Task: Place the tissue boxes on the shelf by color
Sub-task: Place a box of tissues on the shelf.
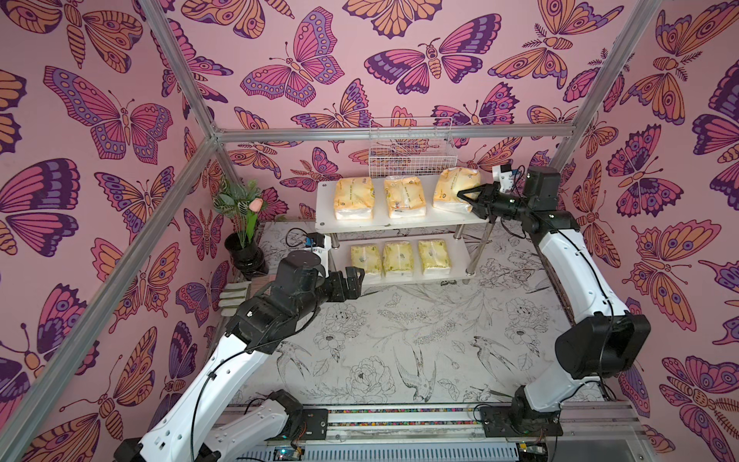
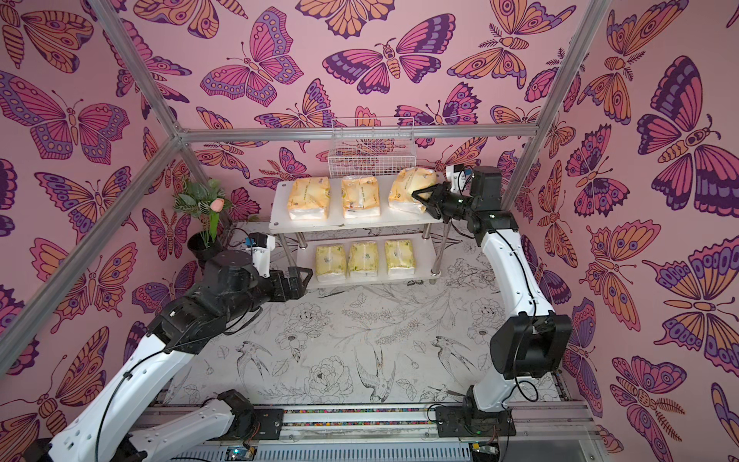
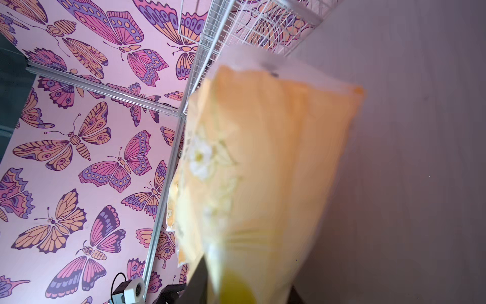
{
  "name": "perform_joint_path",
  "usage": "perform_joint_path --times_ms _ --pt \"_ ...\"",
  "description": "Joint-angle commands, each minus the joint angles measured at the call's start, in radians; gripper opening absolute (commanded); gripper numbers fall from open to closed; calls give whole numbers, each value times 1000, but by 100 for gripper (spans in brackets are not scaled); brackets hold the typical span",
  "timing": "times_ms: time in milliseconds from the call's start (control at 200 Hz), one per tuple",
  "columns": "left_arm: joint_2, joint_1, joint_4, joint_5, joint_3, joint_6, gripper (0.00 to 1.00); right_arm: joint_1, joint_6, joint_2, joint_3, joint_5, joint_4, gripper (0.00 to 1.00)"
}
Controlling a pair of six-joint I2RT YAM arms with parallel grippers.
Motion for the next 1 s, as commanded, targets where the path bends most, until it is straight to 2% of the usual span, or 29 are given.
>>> perform_joint_path --times_ms 0,65,170,295,716,991 --pt "11 5 -9 24 6 3 100 -23 -35 -21 51 10 -38 52" --pt "16 5 -2 31 7 0 100 -34 -75 -31 68 44 -97 66" --pt "24 6 6 43 15 -3 100 -44 -152 -53 100 122 -205 72" --pt "32 5 8 51 28 -1 100 -48 -243 -68 141 255 -316 74" --pt "44 5 15 62 27 -7 100 -43 -418 -23 269 459 -500 75" --pt "64 6 24 77 39 -8 100 -36 -402 72 378 443 -487 75"
